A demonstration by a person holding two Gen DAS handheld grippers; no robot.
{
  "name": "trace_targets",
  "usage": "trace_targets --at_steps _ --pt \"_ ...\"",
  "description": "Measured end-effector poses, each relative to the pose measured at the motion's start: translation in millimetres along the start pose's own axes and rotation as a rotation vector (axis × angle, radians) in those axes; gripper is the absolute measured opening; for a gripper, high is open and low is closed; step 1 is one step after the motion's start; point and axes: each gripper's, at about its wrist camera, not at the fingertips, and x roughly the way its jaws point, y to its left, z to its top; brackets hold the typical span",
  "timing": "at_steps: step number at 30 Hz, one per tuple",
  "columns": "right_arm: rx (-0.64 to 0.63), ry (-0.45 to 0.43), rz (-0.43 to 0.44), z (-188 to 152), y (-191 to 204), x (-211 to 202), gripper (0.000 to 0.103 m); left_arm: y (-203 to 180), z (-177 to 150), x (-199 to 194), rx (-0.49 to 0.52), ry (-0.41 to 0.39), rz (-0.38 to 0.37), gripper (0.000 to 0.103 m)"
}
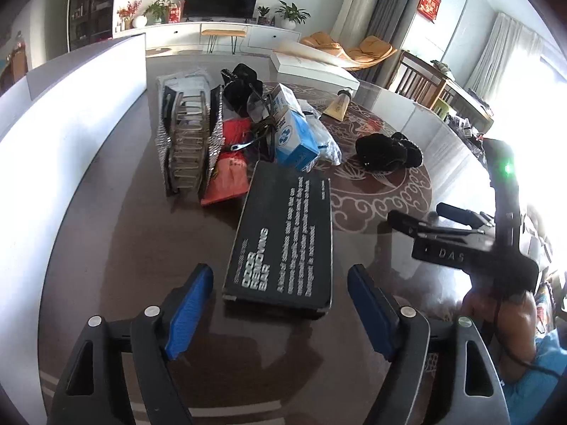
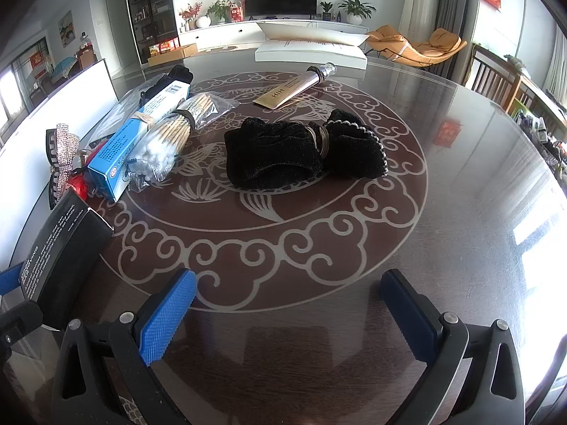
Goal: Organize objects
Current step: 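Lift the black box off the table with the left gripper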
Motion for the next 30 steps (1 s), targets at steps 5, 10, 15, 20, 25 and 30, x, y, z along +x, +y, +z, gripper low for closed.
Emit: trace_targets --at_steps 5,10,15,20,25,30 --pt "0.001 0.0 -0.001 0 0 0 0.103 -12 24 34 0.044 0.09 0.067 0.085" --pt "0.001 0.0 -0.001 0 0 0 0.103 -14 22 36 0.048 0.053 0.093 0.059" --pt "0.001 0.0 0.0 0 0 0 0.103 -12 -11 11 0.067 0.023 0.11 0.059" --pt "0.001 0.0 -0.001 0 0 0 0.103 -4 -40 -7 0.125 0.011 0.196 0.067" --pt "0.002 0.0 -0.001 0 0 0 0.103 12 -28 2 0.08 0.035 0.205 0.097" --pt "0.002 -0.001 -0.002 0 0 1 0.103 8 -17 14 0.099 0.069 0.213 0.103"
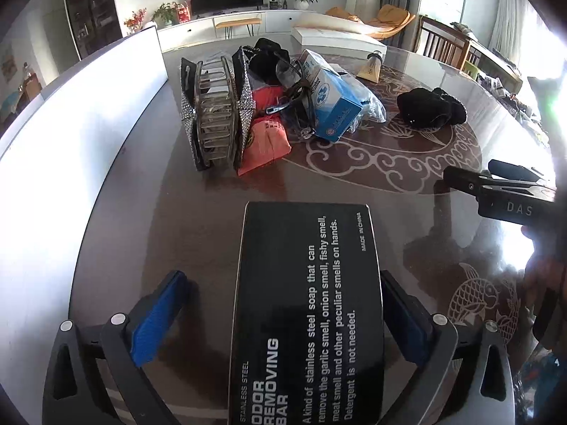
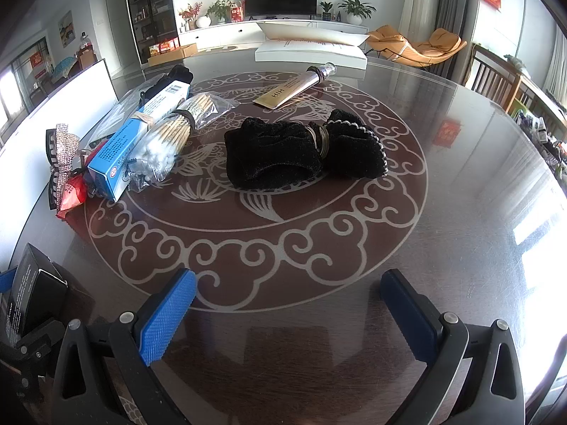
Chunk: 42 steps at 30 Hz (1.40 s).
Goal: Organize objects
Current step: 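Lift the black box off the table with the left gripper, then grasp the black fuzzy gloves with the right gripper while the left gripper holds the black box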
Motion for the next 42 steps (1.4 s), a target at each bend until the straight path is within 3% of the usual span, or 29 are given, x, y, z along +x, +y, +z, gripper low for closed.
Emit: trace_targets --at_steps 4,30,33,35,37,39,42 --pt "0.0 0.0 0.0 0 0 0 0.103 -1 -2 0 0.01 -0.036 -0.005 0.103" --pt "0.003 0.0 0.003 0 -1 0 0.103 16 0 3 -0.024 -0.038 0.013 0.103" --pt "-0.072 0.033 0.052 2 -1 -1 0.103 14 -1 3 -0.03 -0.048 0.02 0.103" --pt "-0.093 0.063 0.085 10 -8 -3 0.103 14 -1 3 -0.033 -0.051 0.02 0.103" --pt "-0.085 0.015 0.085 26 -18 -15 0.103 14 -2 3 -0.035 -0.053 0.021 0.103" --pt "-0.032 -0.022 0.075 54 -30 -20 0.103 14 -2 4 -0.037 -0.053 0.023 0.103" --pt "0.077 0.005 0.152 97 -50 -2 0.103 14 -1 4 -0.037 -0.054 0.023 0.103"
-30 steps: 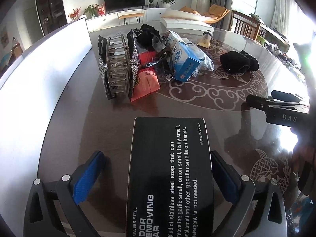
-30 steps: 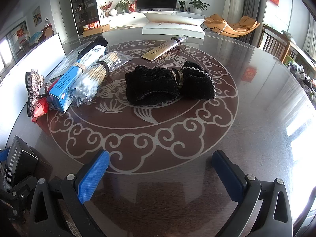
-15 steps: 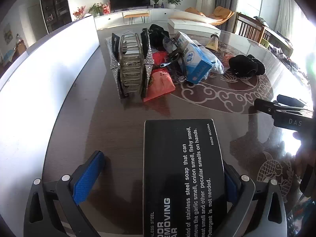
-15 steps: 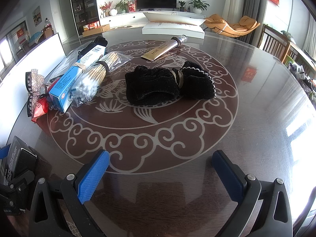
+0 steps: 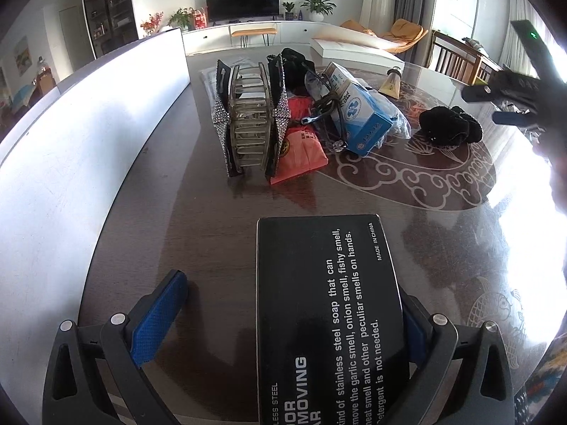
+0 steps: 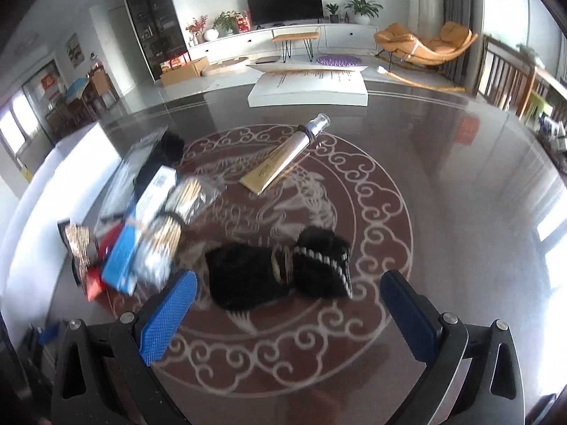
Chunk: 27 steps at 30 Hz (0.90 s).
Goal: Organize objects
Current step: 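Grasp the black fuzzy gloves with the right gripper while the left gripper holds the black box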
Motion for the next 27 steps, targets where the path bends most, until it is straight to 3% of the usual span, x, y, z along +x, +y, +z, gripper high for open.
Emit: trace_targets --at_steps 3,5,6,8,12,16,18,20,21,23,24,25,27 --pt "0.032 0.045 0.153 22 -7 26 0.102 0 0 0 0.0 0.0 -0.001 0.103" --pt "0.024 0.128 0.18 21 -4 46 0.095 0 0 0 0.001 0.0 -0.001 0.103" --pt "0.003 0.15 0.185 16 0 50 0.09 0 0 0 0.002 0.0 -0.001 0.103" --pt "-0.056 0.171 0.23 2 12 43 0.09 0 0 0 0.002 0.0 -0.001 0.103" --pt "-0.113 0.285 0.458 -46 33 7 0.089 0 0 0 0.002 0.001 -0.002 0.103" --pt "-0.247 0.248 0.369 -69 56 -21 0.089 0 0 0 0.008 0.004 -0.004 0.103" --pt "-0.37 0.224 0.292 -70 75 -21 0.089 1 1 0 0.025 0.02 -0.016 0.103" --pt "-0.493 0.243 0.271 -73 91 -17 0.089 3 3 -1 0.044 0.04 -0.037 0.103" --pt "-0.555 0.254 0.255 -75 96 -14 0.089 3 3 -4 0.05 0.044 -0.055 0.098" --pt "-0.662 0.258 0.212 -78 113 -2 0.089 1 4 -7 0.076 0.039 -0.076 0.08" --pt "-0.699 0.259 0.194 -80 117 4 0.086 -2 5 -9 0.095 0.034 -0.077 0.062" --pt "-0.716 0.263 0.183 -81 122 9 0.072 -5 5 -10 0.117 0.025 -0.066 0.058" --pt "-0.721 0.305 0.179 -81 125 18 0.058 -5 2 -14 0.132 0.014 -0.053 0.057"
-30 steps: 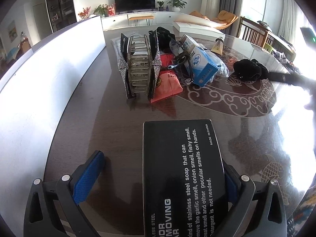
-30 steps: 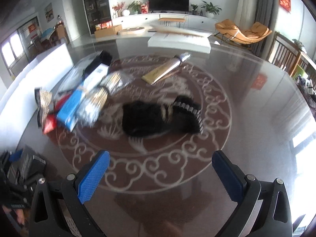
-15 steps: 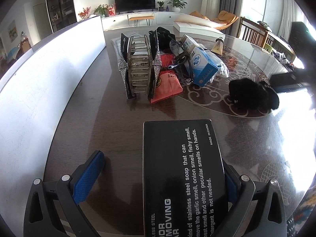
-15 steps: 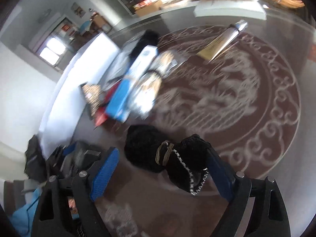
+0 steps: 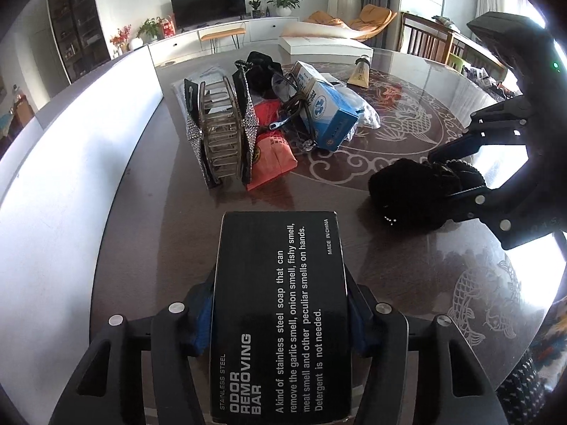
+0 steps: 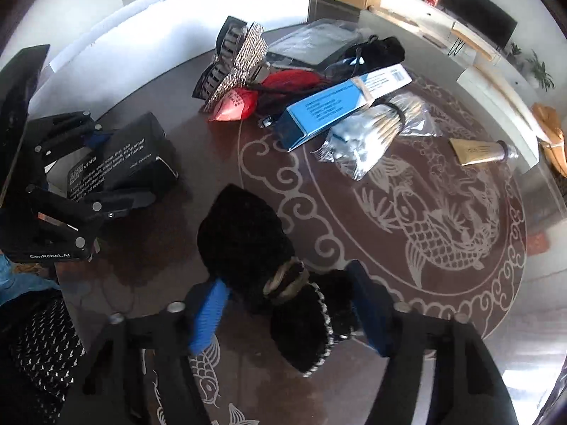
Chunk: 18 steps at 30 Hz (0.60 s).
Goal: Organize objects
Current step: 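Grasp the black fuzzy gloves with the right gripper while the left gripper holds the black box, then carry gloves and black box into the cardboard box and open both grippers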
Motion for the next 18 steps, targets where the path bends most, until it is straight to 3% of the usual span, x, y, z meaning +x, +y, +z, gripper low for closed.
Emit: trace_targets --at_steps 3,7,12,16,18 --pt "0.032 -0.02 0.007 -4 0 -8 0.046 7 -9 -12 -0.06 -0.024 -0.053 0.057" --pt "0.174 -0.09 0.051 -13 -5 -22 0.043 22 -24 -40 -0.149 -0.067 -0.102 0.057" --pt "0.411 -0.292 0.27 -11 -2 -55 0.043 54 -31 -102 -0.218 -0.154 -0.12 0.057" --pt "0.425 -0.419 0.428 31 36 -80 0.043 106 -23 -151 -0.282 -0.23 -0.094 0.057" --pt "0.415 -0.462 0.509 63 66 -88 0.043 139 -22 -168 -0.306 -0.243 -0.036 0.057"
